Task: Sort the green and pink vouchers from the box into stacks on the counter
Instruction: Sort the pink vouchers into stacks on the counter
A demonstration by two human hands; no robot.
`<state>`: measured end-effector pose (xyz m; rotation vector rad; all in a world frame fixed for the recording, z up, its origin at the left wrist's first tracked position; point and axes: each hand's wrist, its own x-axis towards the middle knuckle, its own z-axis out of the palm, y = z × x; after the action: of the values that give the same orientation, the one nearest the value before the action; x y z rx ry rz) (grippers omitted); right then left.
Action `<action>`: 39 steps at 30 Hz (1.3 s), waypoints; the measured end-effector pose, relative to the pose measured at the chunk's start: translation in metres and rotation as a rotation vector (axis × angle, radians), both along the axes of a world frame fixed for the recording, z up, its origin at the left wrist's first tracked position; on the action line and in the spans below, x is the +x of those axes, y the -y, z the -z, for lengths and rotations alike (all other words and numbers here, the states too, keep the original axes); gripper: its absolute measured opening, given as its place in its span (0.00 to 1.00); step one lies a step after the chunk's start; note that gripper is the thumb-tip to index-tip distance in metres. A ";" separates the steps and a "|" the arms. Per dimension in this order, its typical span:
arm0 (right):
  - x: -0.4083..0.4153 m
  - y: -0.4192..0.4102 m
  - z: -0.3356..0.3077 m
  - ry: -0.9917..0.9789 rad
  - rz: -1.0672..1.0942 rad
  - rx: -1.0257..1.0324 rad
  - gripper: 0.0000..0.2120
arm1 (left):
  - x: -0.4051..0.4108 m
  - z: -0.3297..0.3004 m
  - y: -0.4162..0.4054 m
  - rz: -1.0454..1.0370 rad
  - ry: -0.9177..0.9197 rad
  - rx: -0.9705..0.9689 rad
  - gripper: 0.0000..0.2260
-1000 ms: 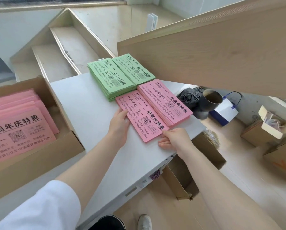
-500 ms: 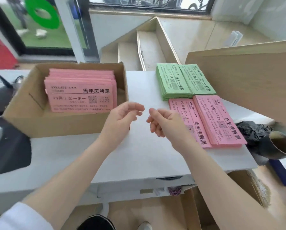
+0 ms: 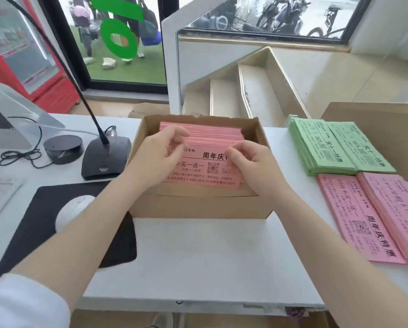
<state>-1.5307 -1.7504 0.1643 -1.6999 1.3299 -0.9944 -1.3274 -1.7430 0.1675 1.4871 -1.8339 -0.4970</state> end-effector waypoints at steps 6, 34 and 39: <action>0.044 0.060 0.015 -0.513 0.032 -0.032 0.11 | 0.054 0.013 0.074 0.149 0.513 0.045 0.10; 0.053 0.036 0.012 -1.105 0.125 -0.205 0.05 | 0.064 0.025 0.071 0.262 0.253 -0.128 0.09; 0.023 0.008 -0.040 -0.790 0.315 -0.348 0.10 | 0.025 -0.017 0.041 0.207 -0.462 0.004 0.08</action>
<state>-1.5081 -1.7581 0.2040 -2.3323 2.0664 -0.7669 -1.3024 -1.7842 0.1849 1.0736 -1.6172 -0.8658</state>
